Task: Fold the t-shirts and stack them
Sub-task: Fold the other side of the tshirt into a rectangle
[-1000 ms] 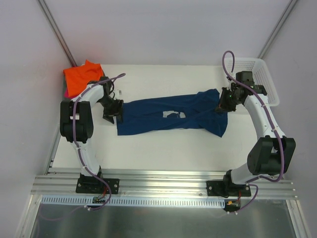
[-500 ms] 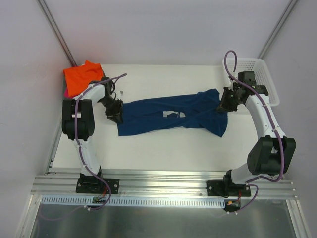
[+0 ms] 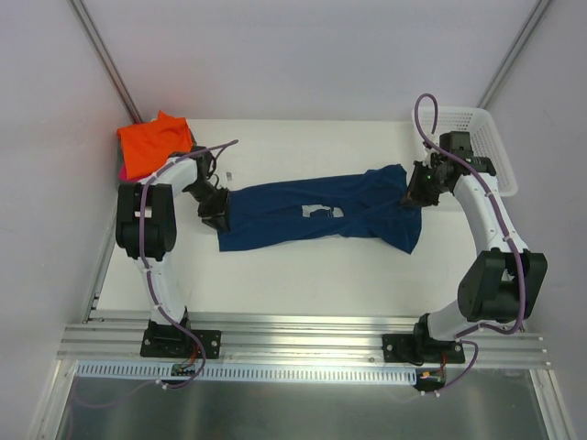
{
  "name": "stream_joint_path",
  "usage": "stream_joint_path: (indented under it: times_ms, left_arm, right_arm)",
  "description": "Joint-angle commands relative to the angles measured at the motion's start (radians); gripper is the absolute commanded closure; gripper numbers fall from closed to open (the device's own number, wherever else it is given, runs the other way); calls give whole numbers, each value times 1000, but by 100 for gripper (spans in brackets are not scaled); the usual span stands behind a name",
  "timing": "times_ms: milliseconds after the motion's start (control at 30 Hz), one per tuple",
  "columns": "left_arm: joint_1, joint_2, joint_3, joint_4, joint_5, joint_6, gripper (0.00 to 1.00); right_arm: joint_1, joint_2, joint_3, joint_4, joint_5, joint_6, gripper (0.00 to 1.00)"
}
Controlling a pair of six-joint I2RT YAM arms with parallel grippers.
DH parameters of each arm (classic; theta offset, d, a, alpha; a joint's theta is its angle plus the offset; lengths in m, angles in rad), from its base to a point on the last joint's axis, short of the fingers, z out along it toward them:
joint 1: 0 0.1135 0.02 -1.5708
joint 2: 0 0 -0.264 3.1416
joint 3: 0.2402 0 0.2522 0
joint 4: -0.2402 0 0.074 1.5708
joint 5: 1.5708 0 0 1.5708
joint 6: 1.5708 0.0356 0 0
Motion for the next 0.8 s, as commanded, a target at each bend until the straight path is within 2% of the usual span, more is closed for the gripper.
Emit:
stream_joint_path:
  times_ms: [0,67,100,267,767]
  left_arm:
    - [-10,-42,-10,-20,33,9,76]
    - [-13,-33,0,-17,32,9,86]
    - [-13,-33,3,-19,33,10,100]
    - [-13,-60,12,-19,13,0,100]
    - [-7,-390,-91,-26,-91,1,100]
  right_arm:
    - [-8,1,29,16,-9,15,100]
    - [-8,0,29,15,-9,15,100]
    - [-8,0,27,15,-9,15,100]
    - [-8,-11,17,15,-7,13,100]
    - [-17,-58,12,-8,-16,9,100]
